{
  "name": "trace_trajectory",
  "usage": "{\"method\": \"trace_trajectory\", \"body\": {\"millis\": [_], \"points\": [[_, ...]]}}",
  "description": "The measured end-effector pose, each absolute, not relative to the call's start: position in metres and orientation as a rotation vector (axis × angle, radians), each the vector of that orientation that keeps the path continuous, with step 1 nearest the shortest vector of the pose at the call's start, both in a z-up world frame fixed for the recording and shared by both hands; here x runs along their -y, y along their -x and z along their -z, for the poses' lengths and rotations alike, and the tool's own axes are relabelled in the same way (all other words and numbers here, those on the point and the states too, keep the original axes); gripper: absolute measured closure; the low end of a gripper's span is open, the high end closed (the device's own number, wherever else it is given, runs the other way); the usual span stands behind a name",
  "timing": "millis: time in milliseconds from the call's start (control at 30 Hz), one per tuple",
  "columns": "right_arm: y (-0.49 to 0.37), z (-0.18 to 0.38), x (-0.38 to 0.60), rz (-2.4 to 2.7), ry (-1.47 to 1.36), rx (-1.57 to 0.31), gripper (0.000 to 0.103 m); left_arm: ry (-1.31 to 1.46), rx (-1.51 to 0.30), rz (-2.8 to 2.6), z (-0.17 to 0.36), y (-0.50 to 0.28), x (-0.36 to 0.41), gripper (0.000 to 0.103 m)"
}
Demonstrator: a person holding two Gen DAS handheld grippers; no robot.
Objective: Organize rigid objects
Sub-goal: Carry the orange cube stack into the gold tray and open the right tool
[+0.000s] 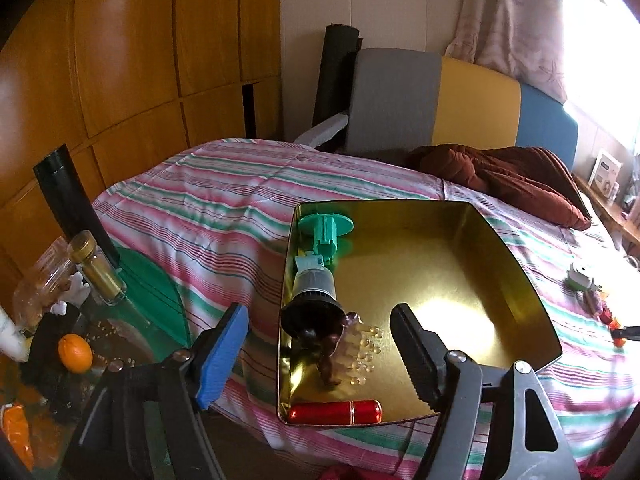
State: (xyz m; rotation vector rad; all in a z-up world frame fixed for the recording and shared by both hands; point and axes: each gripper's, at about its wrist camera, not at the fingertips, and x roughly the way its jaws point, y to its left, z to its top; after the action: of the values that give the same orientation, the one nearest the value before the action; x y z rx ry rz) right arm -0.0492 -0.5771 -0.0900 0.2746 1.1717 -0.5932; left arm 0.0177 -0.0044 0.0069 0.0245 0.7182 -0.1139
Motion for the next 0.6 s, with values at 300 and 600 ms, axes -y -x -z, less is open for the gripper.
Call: {"method": "trace_trajectory", "body": {"millis": [300, 600], "points": [[0.056, 0.040, 0.561, 0.586, -0.312, -1.066, 0.077, -0.007, -0.727, 0.096, 0.000, -0.016, -0.006, 0.029], [0.002, -0.027, 0.434, 0.248, -0.155, -0.934, 0.077, 0.007, -0.730, 0.087, 0.004, -0.015, -0.014, 0.029]]}}
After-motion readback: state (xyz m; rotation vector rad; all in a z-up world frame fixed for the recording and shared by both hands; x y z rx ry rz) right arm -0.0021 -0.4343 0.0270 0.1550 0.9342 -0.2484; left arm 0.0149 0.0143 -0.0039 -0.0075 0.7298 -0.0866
